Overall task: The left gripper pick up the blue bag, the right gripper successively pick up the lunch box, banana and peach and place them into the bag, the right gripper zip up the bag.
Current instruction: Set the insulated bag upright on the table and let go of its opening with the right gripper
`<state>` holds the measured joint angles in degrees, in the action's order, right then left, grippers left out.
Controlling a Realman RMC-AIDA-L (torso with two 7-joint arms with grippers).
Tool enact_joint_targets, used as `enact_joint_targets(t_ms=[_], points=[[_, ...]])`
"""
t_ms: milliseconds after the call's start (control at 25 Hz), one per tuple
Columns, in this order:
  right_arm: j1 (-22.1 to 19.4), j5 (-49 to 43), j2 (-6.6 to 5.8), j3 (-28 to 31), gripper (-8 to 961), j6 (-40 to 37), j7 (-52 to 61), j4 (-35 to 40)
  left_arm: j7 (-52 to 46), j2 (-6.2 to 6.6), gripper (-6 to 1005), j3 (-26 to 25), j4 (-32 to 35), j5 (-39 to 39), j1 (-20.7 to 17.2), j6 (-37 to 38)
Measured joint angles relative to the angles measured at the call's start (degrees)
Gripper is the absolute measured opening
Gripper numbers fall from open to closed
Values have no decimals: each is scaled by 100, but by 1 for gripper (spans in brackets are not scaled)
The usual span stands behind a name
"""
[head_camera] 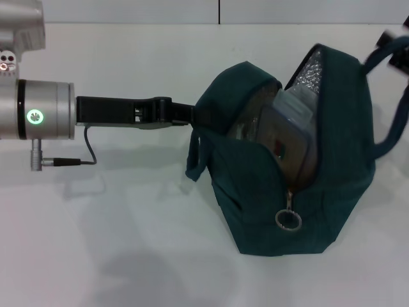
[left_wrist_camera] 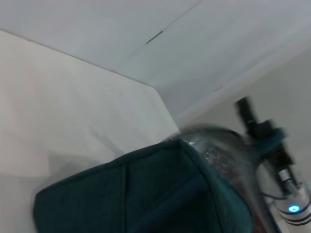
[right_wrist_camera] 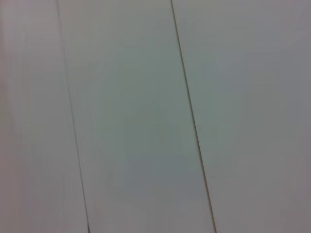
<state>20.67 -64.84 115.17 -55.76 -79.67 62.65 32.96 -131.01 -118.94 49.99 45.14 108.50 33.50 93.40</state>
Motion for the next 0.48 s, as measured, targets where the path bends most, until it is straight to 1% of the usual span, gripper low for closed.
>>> enact_joint_targets(t_ms=[120,240,360,480], points=[[14,-516,1,-3,775,316,286,-26,57,43,58,-16,-67,5,29,-87],[-40,-981,-4,1,774,398,576,-7,65,103,58,-17,-57,-1,35,-181],[-148,-1259,-25,41,774,167,793,26,66,153,58,-31,-80,-4,28,-236],[-280,-1214,-72,83,773,-423,822,83,67,168,57,-34,-86,10,18,-237]])
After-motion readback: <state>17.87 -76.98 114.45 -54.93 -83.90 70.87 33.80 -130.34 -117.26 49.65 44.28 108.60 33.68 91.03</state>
